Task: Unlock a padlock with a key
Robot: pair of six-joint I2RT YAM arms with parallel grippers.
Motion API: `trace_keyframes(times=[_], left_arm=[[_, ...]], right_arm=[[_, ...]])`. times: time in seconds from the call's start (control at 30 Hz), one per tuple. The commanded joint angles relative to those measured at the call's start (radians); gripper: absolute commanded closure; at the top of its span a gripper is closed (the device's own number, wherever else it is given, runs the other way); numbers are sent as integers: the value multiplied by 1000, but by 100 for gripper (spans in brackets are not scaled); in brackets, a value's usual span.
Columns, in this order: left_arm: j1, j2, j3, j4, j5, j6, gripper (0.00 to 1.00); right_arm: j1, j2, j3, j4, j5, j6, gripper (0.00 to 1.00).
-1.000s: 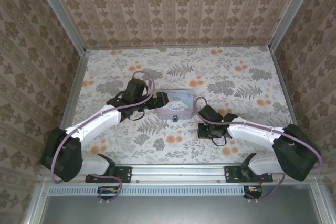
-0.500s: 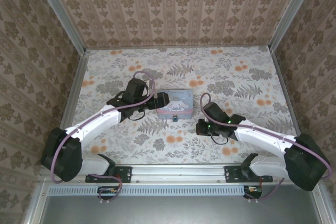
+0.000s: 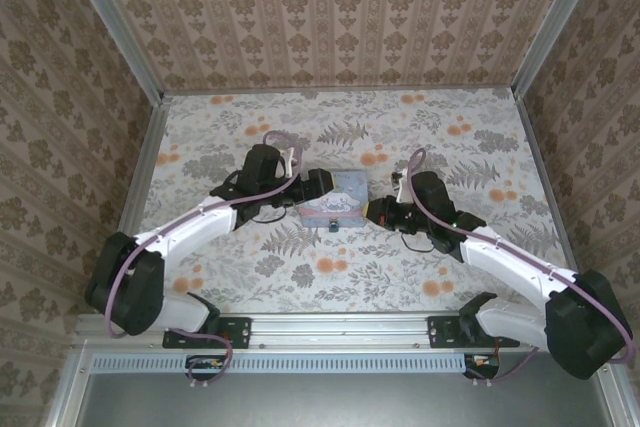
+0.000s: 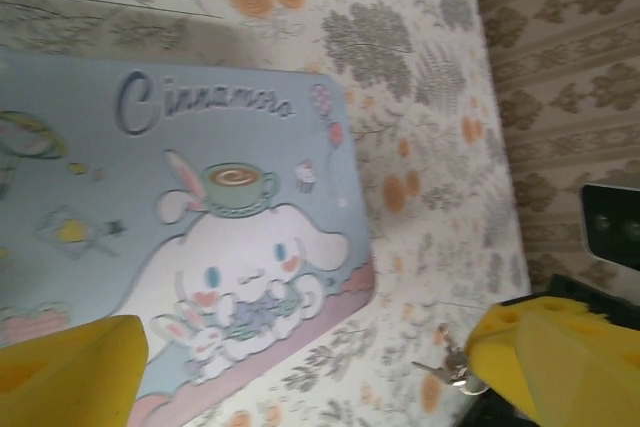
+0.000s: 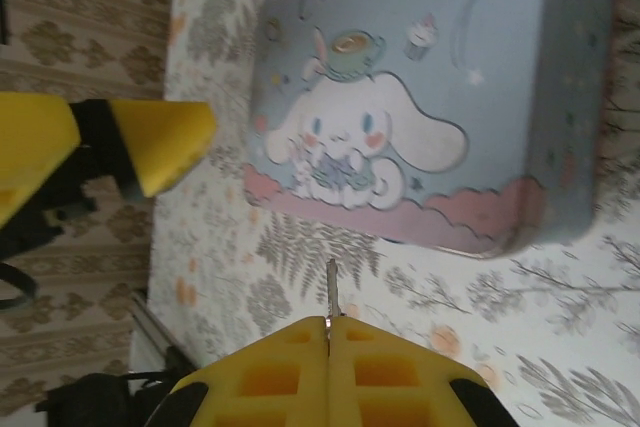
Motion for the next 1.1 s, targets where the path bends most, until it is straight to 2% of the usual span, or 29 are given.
trace_keyframes(times=[0.0, 0.17, 0.37, 0.53, 0.77, 1.07], left_arm=[[3, 35, 46, 140, 114, -74, 8], [1, 92, 56, 272, 196, -153, 21], [-2, 123, 45, 380, 218, -219, 36], [-5, 135, 37, 446, 216, -261, 41], [-10, 164, 30, 535, 225, -322, 54], [-19, 196, 26, 595, 224, -365, 58]], right_arm=[[-17, 32, 27, 145, -74, 65, 100], [-21, 77, 59, 265, -100, 125, 100], [-28, 102, 73, 379, -106, 200, 100], [-31, 127, 73, 446, -109, 246, 100], [-31, 161, 64, 550, -120, 310, 100], [-31, 162, 54, 548, -115, 314, 100]])
